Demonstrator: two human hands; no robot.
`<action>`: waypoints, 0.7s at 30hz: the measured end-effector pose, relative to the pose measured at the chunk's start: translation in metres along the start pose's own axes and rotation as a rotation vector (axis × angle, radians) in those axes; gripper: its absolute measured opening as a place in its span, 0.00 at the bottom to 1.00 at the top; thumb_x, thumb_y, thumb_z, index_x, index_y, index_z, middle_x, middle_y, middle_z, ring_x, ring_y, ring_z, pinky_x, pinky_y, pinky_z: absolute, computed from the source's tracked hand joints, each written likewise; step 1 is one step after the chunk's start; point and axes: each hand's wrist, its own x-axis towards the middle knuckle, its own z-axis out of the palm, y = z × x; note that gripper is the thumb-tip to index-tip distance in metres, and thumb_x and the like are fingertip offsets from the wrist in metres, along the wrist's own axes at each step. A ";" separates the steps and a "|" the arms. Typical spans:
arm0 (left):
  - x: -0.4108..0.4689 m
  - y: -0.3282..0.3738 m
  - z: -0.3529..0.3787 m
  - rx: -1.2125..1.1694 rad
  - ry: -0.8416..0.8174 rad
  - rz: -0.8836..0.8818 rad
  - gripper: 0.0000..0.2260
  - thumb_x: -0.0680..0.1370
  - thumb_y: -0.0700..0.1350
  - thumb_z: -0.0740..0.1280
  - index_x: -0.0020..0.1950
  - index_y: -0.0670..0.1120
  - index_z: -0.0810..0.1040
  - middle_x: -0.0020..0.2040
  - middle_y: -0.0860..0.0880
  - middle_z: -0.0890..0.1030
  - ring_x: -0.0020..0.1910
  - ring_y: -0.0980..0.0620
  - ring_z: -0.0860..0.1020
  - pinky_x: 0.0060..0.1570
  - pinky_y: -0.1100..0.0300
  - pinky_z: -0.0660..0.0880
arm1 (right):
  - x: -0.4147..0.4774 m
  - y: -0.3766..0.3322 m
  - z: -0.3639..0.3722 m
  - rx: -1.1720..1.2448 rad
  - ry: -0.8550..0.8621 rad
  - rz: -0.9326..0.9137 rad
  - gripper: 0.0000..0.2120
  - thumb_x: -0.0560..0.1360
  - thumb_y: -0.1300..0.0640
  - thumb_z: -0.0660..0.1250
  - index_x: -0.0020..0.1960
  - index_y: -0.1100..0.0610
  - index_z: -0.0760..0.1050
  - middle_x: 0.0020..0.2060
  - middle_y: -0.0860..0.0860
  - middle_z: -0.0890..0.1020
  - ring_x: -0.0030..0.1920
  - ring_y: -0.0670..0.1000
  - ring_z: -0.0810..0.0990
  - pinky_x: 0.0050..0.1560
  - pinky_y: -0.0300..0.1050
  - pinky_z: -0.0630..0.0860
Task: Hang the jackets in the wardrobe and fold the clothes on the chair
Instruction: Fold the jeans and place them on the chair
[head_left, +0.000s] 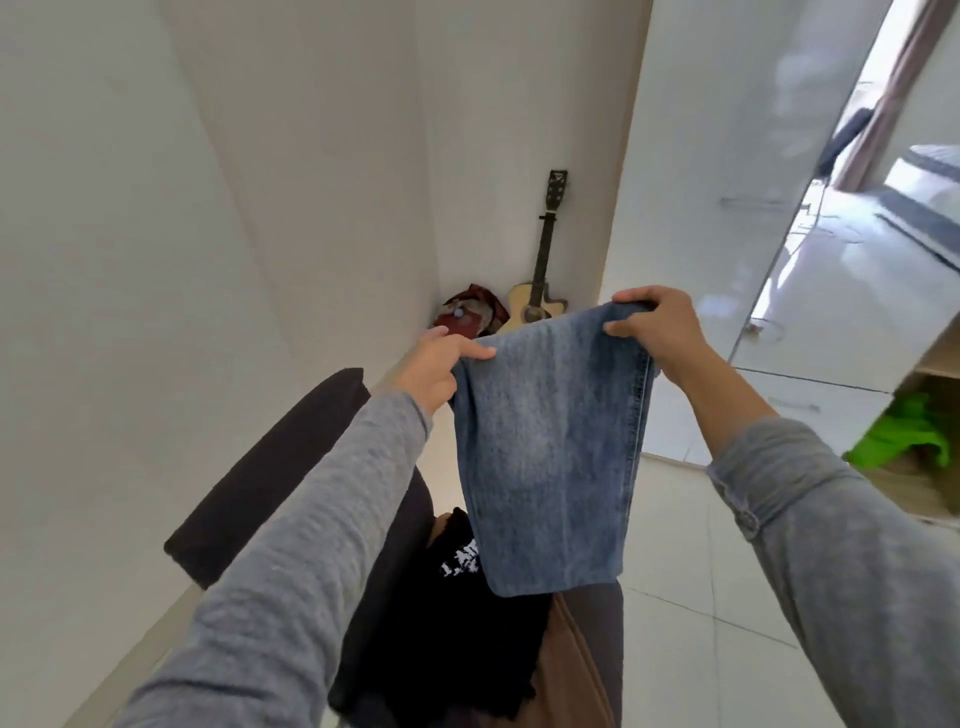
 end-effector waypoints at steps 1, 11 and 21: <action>-0.001 0.005 -0.003 0.069 -0.088 0.018 0.31 0.64 0.27 0.73 0.65 0.39 0.69 0.64 0.47 0.71 0.65 0.47 0.69 0.60 0.54 0.72 | -0.007 -0.004 -0.001 -0.064 -0.014 0.007 0.20 0.65 0.70 0.74 0.55 0.61 0.77 0.55 0.57 0.78 0.55 0.54 0.75 0.56 0.47 0.75; -0.014 0.004 -0.044 0.919 -0.441 0.155 0.17 0.67 0.36 0.76 0.54 0.38 0.80 0.54 0.45 0.79 0.61 0.45 0.75 0.63 0.53 0.72 | -0.089 -0.004 0.038 -0.495 0.080 0.119 0.14 0.70 0.66 0.71 0.55 0.65 0.78 0.53 0.59 0.80 0.47 0.52 0.72 0.45 0.39 0.66; 0.008 -0.004 -0.058 1.719 -0.411 0.265 0.24 0.70 0.57 0.72 0.57 0.40 0.78 0.60 0.39 0.76 0.65 0.35 0.69 0.68 0.36 0.58 | -0.113 -0.001 0.057 -0.865 0.034 0.194 0.13 0.73 0.53 0.70 0.56 0.55 0.79 0.60 0.55 0.73 0.64 0.57 0.69 0.71 0.60 0.56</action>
